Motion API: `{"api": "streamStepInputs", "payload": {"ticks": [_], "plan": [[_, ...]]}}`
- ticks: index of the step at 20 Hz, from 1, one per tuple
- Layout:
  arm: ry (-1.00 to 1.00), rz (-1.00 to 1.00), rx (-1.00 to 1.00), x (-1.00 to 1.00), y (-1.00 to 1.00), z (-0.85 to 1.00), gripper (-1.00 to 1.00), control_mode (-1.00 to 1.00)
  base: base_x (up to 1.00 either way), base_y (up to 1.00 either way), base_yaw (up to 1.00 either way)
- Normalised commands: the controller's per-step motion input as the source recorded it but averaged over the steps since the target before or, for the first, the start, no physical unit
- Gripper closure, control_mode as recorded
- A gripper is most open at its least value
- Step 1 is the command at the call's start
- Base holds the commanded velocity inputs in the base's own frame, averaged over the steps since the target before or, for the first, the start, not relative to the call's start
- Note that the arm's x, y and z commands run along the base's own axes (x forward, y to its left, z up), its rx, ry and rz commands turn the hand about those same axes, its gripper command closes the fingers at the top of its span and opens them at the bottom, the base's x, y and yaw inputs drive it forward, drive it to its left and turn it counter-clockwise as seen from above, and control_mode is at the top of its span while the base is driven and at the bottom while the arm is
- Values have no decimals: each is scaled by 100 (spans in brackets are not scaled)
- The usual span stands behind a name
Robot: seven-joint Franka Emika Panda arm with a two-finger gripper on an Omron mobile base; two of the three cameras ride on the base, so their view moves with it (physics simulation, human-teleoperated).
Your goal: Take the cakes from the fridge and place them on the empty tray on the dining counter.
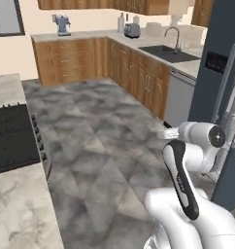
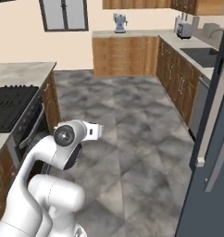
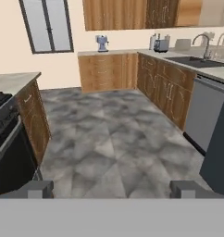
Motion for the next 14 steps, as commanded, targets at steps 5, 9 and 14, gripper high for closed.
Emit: {"api": "streamStepInputs", "payload": {"ticks": [5, 9, 14], "plan": [[0, 0, 0, 0, 0, 0, -100, 100, 100, -34, -34], [0, 0, 0, 0, 0, 0, -100, 100, 100, -2, -38], [0, 0, 0, 0, 0, 0, -100, 100, 98, 0, -41]]}}
